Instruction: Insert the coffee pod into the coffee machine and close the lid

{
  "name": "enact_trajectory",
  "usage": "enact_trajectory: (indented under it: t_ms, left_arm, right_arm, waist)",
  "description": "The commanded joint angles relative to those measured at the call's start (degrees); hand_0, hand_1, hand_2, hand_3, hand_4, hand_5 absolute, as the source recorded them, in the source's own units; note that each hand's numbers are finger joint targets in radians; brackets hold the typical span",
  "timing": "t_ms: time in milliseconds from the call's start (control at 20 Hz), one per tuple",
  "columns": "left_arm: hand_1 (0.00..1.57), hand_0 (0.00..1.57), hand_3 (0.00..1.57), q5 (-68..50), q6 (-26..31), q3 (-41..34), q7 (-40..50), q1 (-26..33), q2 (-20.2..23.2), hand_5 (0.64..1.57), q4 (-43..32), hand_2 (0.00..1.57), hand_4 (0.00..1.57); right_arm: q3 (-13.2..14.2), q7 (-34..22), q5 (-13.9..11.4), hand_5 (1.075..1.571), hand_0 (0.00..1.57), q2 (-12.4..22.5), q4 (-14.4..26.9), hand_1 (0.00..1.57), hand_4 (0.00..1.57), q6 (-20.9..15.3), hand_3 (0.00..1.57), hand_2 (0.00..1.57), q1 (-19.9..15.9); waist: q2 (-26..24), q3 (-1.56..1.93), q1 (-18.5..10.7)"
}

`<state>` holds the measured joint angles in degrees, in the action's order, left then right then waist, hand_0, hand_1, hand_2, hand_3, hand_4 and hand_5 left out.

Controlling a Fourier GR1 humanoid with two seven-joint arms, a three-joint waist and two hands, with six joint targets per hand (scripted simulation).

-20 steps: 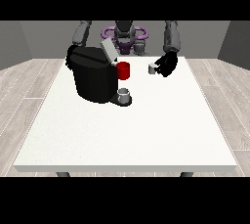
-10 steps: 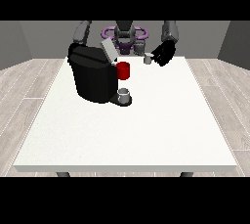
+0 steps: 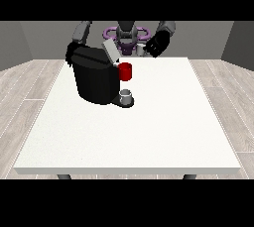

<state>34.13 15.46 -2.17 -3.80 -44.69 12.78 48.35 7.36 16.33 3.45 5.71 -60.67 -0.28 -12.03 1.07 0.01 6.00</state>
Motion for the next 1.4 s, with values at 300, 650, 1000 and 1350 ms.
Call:
enact_trajectory:
  t_ms: [300,650,1000,1350]
  left_arm:
    - [1.50,1.50,1.25,-3.15,0.53,-5.54,4.60,-8.76,2.19,1.571,-0.68,1.47,0.62]
    - [1.45,1.45,1.36,-3.84,-3.32,-9.01,6.49,-12.40,3.72,1.571,-4.53,1.47,0.65]
    - [1.49,1.49,1.41,-5.78,-1.68,-11.25,3.99,-18.34,8.09,1.571,-4.86,1.48,0.60]
    - [1.45,1.45,1.39,-6.33,-2.48,-12.69,4.10,-22.04,10.56,1.571,-7.12,1.48,0.61]
  right_arm:
    - [-1.36,2.03,-0.68,1.571,0.00,-0.47,-2.20,0.00,0.22,0.29,0.00,0.00,-0.18]
    - [-3.50,2.42,0.64,1.571,0.00,1.07,-5.63,0.00,0.14,6.96,0.00,0.00,-0.89]
    - [-0.85,4.06,2.23,1.571,0.00,4.23,-2.10,0.00,0.16,9.84,0.00,0.00,-7.64]
    - [-0.28,5.20,2.85,1.571,0.00,3.71,-1.19,0.00,0.23,9.97,0.00,0.00,-10.89]
  waist:
    - [4.88,-0.01,4.68]
    - [8.78,-0.02,9.41]
    - [15.37,0.00,7.10]
    - [19.41,-0.01,8.97]
